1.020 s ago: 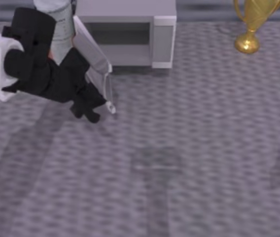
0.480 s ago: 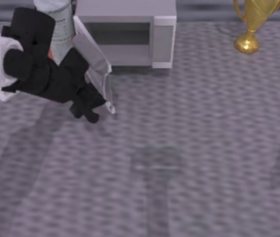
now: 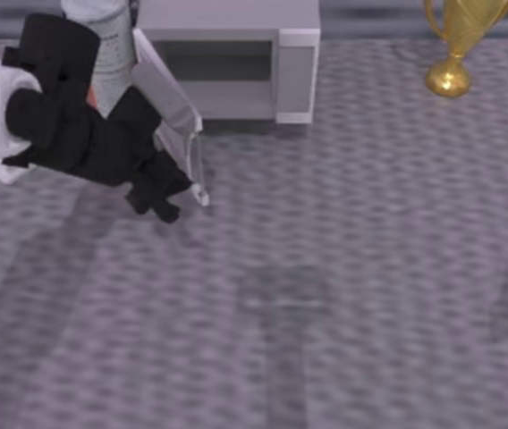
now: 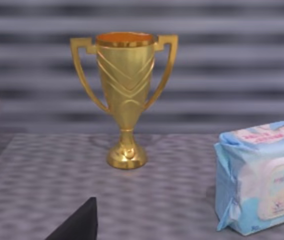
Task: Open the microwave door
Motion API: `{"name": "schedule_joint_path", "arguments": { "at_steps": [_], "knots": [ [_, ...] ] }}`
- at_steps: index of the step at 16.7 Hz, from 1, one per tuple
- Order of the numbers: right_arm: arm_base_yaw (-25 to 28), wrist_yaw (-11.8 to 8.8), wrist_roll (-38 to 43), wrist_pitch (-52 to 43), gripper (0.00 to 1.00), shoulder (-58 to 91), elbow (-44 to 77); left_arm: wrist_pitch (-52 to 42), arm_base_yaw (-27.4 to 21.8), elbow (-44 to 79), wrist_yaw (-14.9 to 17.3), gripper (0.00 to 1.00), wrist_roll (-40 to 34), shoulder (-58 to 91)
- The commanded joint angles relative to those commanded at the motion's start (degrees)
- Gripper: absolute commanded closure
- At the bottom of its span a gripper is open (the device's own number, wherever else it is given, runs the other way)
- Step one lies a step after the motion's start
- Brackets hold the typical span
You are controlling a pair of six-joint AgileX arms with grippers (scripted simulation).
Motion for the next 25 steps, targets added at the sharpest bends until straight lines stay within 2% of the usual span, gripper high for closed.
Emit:
{"name": "schedule_joint_path", "arguments": {
  "at_steps": [10, 17, 25],
  "knots": [
    [0.0, 0.0, 0.0, 0.0, 0.0, 0.0, 0.0, -0.19, -0.24, -0.28, 0.37, 1.0, -0.04, -0.02],
    [0.0, 0.0, 0.0, 0.0, 0.0, 0.0, 0.0, -2.56, 1.74, 0.73, 2.46, 1.0, 4.57, 0.31],
    [0.0, 0.0, 0.0, 0.0, 0.0, 0.0, 0.0, -2.58, 1.75, 0.73, 2.47, 1.0, 4.6, 0.31]
  ]
}}
